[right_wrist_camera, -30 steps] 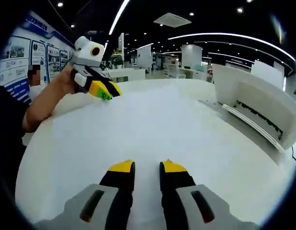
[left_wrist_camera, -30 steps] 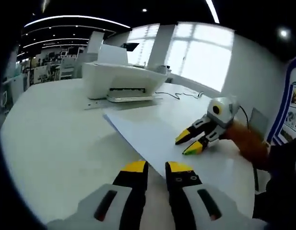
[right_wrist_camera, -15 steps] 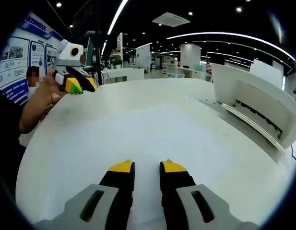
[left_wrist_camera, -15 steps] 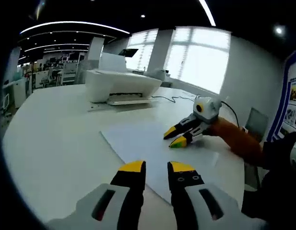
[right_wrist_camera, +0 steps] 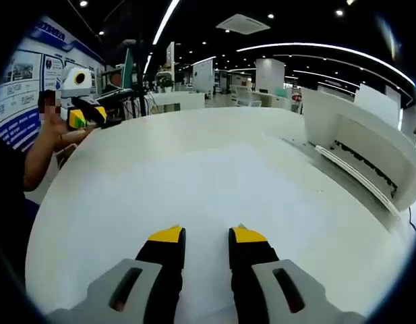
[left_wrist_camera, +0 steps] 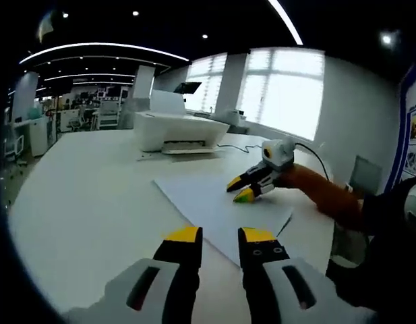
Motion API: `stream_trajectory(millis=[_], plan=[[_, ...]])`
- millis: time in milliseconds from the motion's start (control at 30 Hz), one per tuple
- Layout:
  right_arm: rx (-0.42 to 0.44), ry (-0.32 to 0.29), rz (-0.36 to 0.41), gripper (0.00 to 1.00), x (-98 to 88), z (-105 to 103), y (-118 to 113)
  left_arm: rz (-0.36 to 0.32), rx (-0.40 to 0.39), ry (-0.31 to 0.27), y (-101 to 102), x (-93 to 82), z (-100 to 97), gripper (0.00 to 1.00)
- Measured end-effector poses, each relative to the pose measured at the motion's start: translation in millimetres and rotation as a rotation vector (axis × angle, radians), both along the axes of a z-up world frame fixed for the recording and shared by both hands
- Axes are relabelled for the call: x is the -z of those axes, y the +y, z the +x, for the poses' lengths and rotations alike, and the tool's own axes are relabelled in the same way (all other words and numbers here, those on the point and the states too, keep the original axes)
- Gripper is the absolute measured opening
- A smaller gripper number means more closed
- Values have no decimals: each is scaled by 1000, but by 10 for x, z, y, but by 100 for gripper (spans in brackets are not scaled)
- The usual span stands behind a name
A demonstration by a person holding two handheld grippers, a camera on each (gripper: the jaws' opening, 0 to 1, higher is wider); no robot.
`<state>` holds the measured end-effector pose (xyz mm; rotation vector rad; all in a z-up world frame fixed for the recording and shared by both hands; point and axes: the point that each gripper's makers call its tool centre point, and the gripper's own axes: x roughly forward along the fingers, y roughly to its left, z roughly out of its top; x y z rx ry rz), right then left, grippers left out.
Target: Organize the stack of printing papers by aligning and flattening the scattered papers on the table
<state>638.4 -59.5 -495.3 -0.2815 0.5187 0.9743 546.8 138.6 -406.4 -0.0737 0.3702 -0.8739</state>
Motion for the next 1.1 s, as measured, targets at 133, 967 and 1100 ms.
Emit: stream_trajectory(millis=[133,967,1100], plan=[[-11,-38,13,22,-144,-93,25,0,-26,-21,136,-50,-136,27],[97,-216,154,38,-1034,-1397,-384,-57,-62,-90,535,-184,-647,31],[104,-229,157,39,-1058,-1616,-438,-61,-62,-102,583,-189,-744,33]])
